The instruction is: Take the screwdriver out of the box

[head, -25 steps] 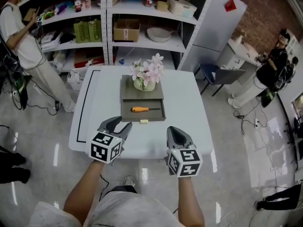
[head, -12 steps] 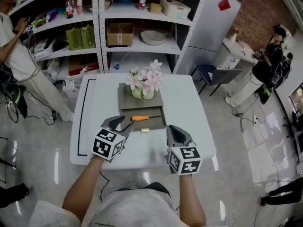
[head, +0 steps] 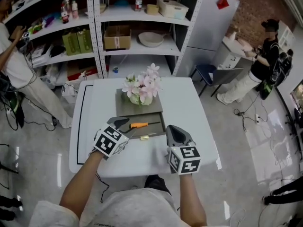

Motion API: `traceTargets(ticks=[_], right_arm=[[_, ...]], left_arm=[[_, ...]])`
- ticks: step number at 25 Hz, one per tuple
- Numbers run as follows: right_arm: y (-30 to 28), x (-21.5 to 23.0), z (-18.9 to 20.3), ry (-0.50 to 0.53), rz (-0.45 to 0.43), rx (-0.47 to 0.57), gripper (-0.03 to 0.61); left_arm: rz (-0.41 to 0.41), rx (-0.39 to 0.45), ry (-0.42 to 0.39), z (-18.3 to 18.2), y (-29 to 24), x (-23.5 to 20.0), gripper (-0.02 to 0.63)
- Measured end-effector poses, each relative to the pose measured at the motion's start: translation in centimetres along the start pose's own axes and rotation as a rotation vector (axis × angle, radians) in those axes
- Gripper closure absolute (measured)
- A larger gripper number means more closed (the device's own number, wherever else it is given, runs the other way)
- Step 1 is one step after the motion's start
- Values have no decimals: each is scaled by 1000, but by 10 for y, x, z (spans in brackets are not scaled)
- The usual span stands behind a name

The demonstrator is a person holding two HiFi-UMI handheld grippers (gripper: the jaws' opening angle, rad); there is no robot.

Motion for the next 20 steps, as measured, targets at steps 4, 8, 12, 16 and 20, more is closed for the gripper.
traceTargets(ticks=[4, 8, 12, 16, 20], right_arm=[[-14, 16, 3, -7, -5, -4, 572], [-27, 33, 5, -13, -18, -16, 572], [-38, 51, 8, -18, -26, -29, 572], [-48, 65, 14, -29, -38, -47, 572], [-58, 76, 18, -36, -51, -57, 572]], left_arm=[[59, -71, -80, 0, -24, -1, 426], [135, -163, -152, 6, -48, 3, 425], [190, -240, -199, 14, -71, 6, 423], [213, -301, -220, 19, -90, 4, 423], [247, -379, -261, 29, -106, 4, 423]])
Point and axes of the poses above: the fingertips, and each gripper's own axes: y backward along the fingers, x to its right, z out of its underside, the point moved 7 cm from there along y, backward along the fingers, and after that the axes turned 14 degrees about x, right-handed, at the moved point
